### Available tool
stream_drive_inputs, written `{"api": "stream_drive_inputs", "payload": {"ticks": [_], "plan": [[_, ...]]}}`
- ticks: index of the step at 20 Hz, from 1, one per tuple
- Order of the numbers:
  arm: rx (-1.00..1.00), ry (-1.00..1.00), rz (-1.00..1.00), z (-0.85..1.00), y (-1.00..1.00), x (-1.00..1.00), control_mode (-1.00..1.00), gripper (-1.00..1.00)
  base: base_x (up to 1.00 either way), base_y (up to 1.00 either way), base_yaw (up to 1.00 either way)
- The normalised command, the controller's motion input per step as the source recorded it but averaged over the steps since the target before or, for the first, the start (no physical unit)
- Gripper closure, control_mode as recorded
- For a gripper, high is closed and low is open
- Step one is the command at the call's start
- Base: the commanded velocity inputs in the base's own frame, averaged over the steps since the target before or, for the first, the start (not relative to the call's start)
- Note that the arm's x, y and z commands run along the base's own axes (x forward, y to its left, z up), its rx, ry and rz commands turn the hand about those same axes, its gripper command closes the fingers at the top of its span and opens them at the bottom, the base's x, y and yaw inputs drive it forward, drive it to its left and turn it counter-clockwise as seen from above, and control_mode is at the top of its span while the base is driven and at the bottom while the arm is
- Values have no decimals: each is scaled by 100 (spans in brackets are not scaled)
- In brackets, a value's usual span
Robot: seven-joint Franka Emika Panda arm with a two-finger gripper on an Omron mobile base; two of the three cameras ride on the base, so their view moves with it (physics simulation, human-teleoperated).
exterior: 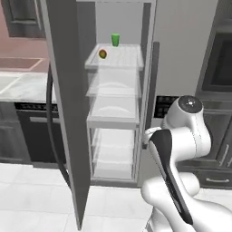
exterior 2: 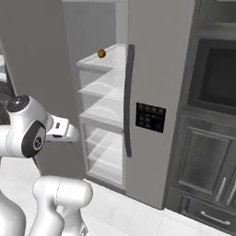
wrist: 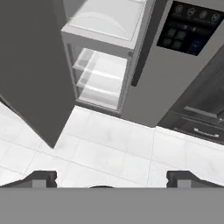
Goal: Pick the pear and mango from the fridge and place them on the plate next to the blender to make a fruit smoothie.
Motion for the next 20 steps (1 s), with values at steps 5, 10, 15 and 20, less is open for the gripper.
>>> {"api": "stream_drive_inputs", "payload": {"ticks": [5,10,15,20], "plan": [[0,0,0,0,0,0,100,-100,60,22,-43],[0,0,0,0,0,0,100,-100,67,18,-25],[0,0,0,0,0,0,100,-100,50,38,-9],[0,0,0,0,0,0,100,-100,29,56,0]]}}
